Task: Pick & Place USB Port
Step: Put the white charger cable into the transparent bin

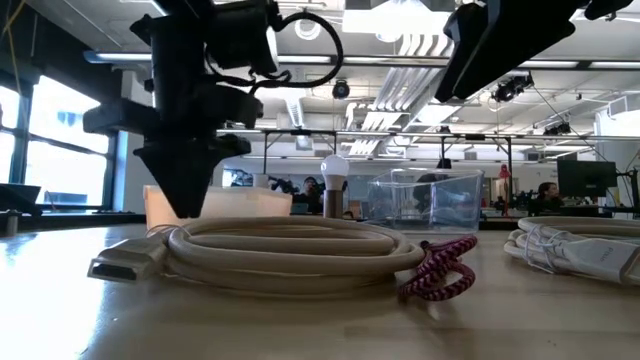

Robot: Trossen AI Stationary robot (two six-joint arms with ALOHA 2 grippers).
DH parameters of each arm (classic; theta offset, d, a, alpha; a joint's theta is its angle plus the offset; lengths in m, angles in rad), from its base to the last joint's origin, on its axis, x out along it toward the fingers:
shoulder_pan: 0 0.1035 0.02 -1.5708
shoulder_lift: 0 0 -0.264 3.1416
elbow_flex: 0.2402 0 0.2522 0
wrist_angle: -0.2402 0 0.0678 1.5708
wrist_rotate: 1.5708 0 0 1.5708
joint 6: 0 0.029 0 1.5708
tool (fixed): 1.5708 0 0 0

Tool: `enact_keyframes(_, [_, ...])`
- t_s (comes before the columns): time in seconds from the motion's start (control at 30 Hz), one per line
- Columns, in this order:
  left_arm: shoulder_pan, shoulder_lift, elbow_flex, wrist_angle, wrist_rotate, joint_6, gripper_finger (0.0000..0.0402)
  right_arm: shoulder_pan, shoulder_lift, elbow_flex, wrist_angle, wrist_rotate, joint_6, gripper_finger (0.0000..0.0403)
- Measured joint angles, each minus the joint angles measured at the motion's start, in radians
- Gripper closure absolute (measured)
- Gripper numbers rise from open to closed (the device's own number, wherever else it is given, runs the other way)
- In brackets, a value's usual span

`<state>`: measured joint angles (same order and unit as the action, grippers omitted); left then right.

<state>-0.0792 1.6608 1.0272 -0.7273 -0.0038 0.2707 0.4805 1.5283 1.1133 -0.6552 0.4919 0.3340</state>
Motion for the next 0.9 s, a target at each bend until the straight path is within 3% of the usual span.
enact_keyframes(0.43, [0.0,0.0,0.001,-0.037,-0.014,0.232,0.0331,0.0,0.0,0.0,-0.006,0.005,0.0,0.0178])
enact_keyframes(0.73, [0.0,-0.001,0.002,-0.031,-0.016,0.262,0.0288,-0.003,0.0,0.0,-0.006,0.012,-0.002,0.0178])
enact_keyframes(0.9, [-0.006,-0.001,0.002,-0.031,-0.018,0.399,0.0269,-0.01,0.0,0.0,-0.006,0.013,-0.001,0.0178])
